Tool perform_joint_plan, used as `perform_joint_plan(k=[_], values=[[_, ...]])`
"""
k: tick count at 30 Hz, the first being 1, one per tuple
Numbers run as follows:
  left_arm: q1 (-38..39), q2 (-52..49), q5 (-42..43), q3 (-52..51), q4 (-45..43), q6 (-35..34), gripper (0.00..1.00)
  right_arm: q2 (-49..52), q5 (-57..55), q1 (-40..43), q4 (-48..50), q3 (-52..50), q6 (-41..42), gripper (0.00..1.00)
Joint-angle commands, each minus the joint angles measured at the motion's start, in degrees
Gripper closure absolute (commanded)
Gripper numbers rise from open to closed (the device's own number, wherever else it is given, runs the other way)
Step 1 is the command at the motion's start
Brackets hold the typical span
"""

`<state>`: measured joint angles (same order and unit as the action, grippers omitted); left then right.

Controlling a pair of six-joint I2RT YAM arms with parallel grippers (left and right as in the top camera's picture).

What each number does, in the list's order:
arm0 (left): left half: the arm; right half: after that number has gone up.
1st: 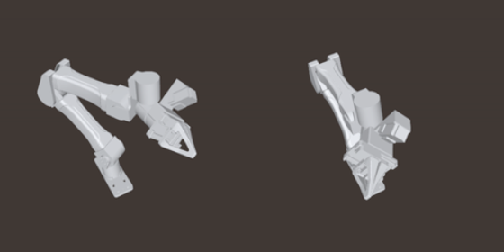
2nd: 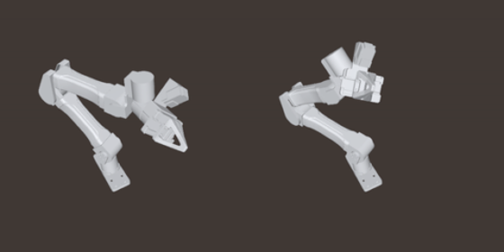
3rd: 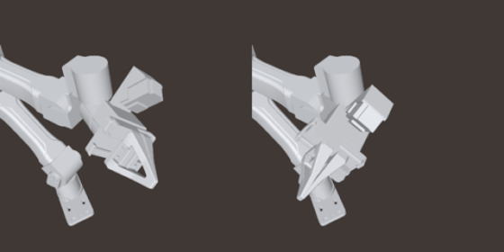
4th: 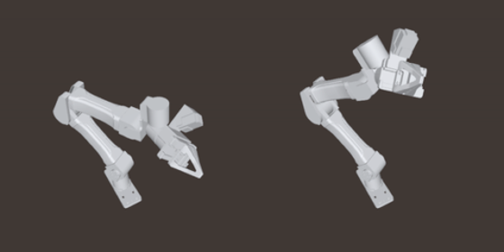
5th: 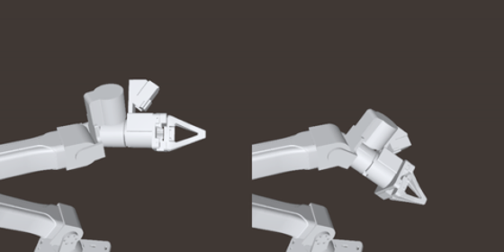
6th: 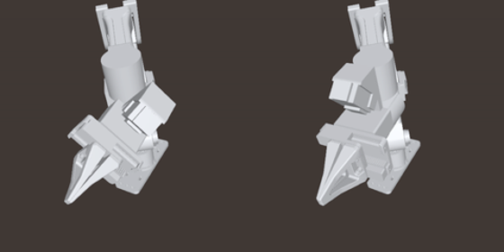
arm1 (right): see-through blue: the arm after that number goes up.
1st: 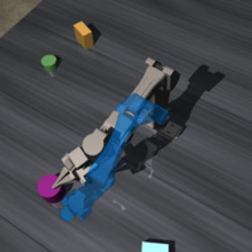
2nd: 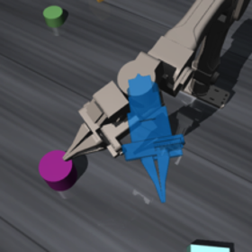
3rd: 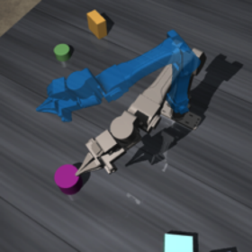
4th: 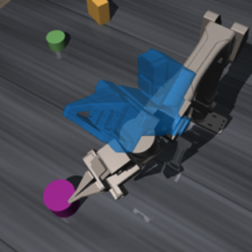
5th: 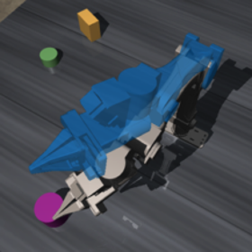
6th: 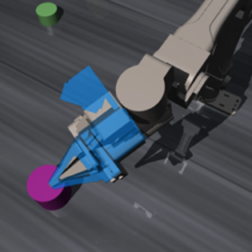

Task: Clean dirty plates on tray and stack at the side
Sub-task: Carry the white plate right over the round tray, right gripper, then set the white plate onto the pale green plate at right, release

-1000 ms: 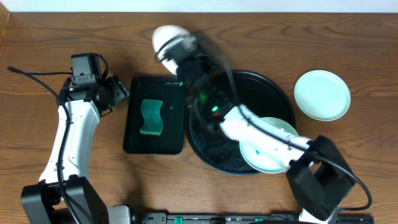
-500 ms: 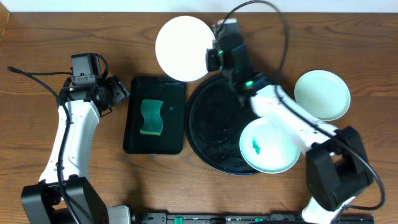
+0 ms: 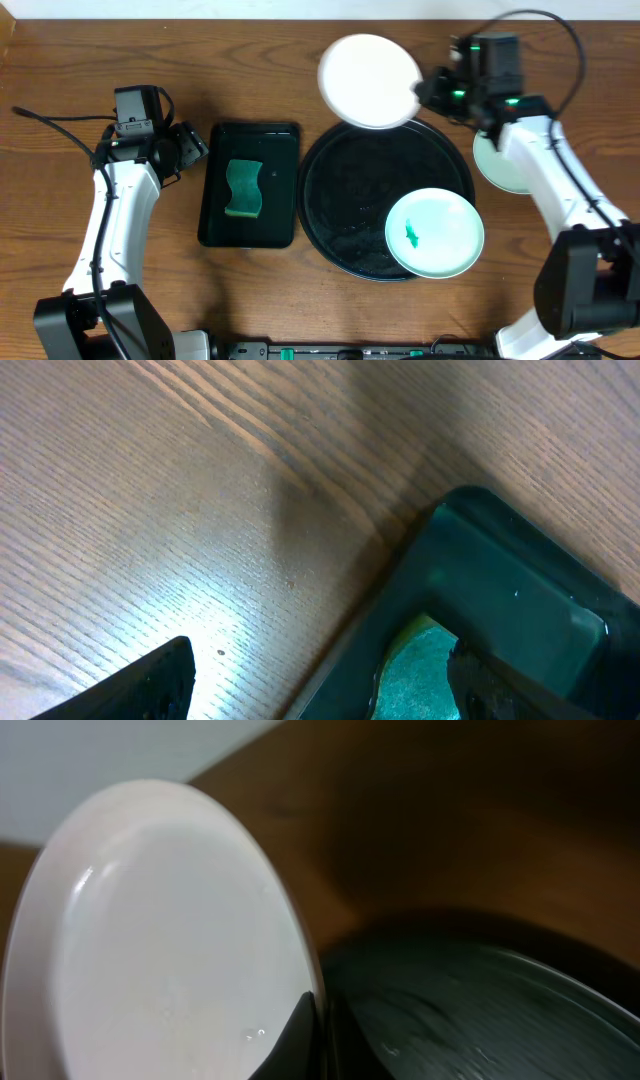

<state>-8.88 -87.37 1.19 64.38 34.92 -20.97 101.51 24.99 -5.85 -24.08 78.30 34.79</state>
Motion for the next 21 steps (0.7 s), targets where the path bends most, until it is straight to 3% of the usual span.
perform_joint_plan(k=[1,6,10,17,21], values=[[-0.04,0.31,-0.20,0.83,0.15,0.11,0.19,-0.92,3.56,6.25,-4.61,0.66,1.60,0.99],[-0.04,0.31,-0.20,0.85,0.15,0.11,0.19,-0.92,2.27,17.05,-14.16,0.63,1.57,0.99],[-0.04,0.31,-0.20,0.85,0.15,0.11,0.19,-0.92,-6.29,22.91,-20.00,0.61,1.60,0.99],[-0.04,0.31,-0.20,0.83,0.15,0.11,0.19,-0.92,-20.85,28.37,-26.38,0.22,1.60,0.99],[-0.04,0.31,-0.20,0.83,0.15,0.11,0.19,-0.92,-23.23,28.92,-26.18,-1.31,1.60,0.99]])
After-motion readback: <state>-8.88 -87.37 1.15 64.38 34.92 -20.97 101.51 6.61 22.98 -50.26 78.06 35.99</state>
